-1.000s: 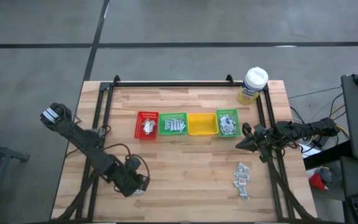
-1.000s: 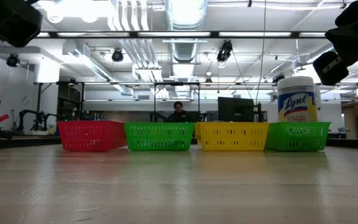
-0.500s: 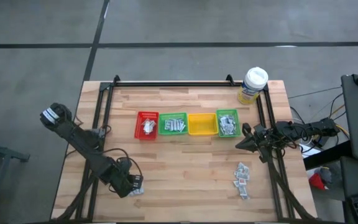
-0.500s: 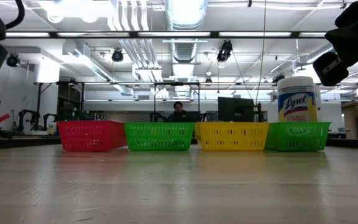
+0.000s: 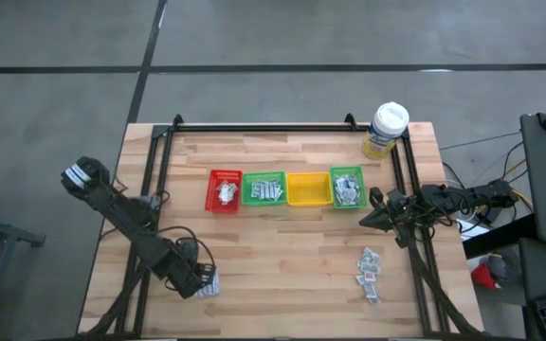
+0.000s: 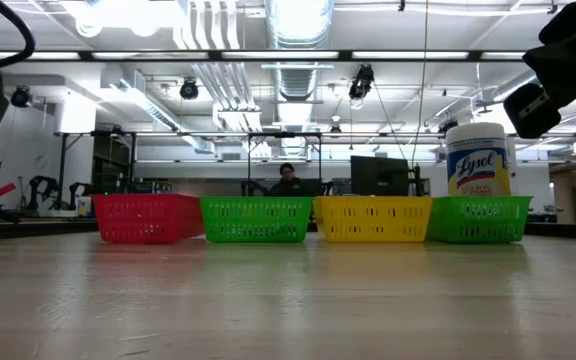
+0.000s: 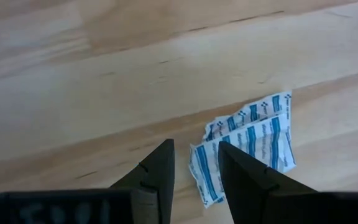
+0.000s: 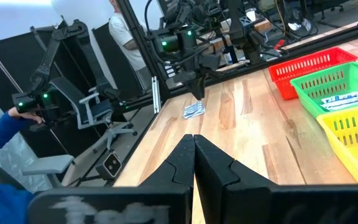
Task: Pick & Place First Aid Supplies
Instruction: Put the blue bandage into the left green bin
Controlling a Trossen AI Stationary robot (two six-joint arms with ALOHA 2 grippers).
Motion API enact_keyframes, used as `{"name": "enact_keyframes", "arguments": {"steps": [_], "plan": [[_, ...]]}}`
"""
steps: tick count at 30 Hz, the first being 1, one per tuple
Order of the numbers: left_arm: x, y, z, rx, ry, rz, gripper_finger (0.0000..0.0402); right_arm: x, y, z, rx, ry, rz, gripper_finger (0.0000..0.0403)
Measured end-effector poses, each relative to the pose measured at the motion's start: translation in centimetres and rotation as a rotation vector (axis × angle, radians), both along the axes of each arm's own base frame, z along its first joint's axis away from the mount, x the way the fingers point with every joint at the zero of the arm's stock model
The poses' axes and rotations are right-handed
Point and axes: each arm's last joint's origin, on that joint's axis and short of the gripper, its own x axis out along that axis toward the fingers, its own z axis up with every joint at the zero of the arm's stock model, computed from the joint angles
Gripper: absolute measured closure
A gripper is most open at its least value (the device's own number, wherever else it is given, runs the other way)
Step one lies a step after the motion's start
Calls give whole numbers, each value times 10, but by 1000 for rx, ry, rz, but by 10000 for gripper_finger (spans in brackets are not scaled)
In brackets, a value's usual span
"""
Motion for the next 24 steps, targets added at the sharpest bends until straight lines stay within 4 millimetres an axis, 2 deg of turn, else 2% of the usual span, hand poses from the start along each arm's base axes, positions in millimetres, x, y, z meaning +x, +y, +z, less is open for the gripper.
{"name": "enact_keyframes", "arguments": {"steps": [24], "plan": [[-4,3,-16,-29,-17,-3,290,0,0,0,0,0,0,394]]}}
